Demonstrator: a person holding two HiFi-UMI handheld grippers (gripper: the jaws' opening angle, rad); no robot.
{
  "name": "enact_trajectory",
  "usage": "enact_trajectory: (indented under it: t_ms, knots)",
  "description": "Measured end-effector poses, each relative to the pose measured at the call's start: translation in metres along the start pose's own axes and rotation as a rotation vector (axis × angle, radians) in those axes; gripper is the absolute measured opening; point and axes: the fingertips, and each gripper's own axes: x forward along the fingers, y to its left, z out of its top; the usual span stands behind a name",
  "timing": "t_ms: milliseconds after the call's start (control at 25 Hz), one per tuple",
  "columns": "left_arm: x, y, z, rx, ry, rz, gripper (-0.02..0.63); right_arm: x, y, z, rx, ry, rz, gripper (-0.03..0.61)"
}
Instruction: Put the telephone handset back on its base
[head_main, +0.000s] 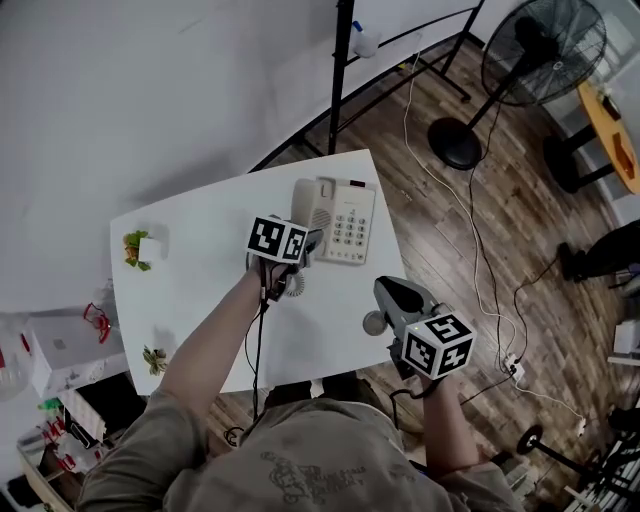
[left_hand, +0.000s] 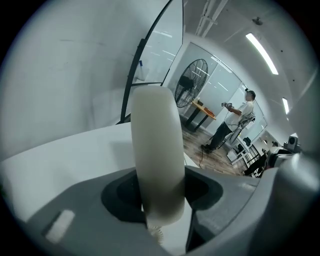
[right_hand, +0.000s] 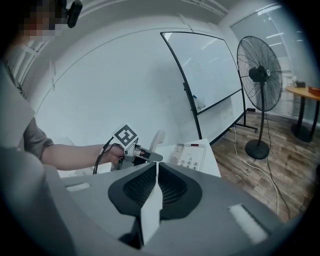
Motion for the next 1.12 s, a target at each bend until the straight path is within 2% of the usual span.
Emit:
enact_trajectory:
  t_ms: [480, 1120]
  knots:
    - [0.047, 0.018, 0.012, -0.069, -0.001, 0.048, 0.209, 0.004, -0.029, -0.011, 0.037, 0.034, -0.025, 0.041]
    - [0.068, 0.027, 0.011, -0.14, -0.021, 0.105, 0.207, 0.0, -0.046, -0.037, 0.072, 0.097, -0.04, 0.04]
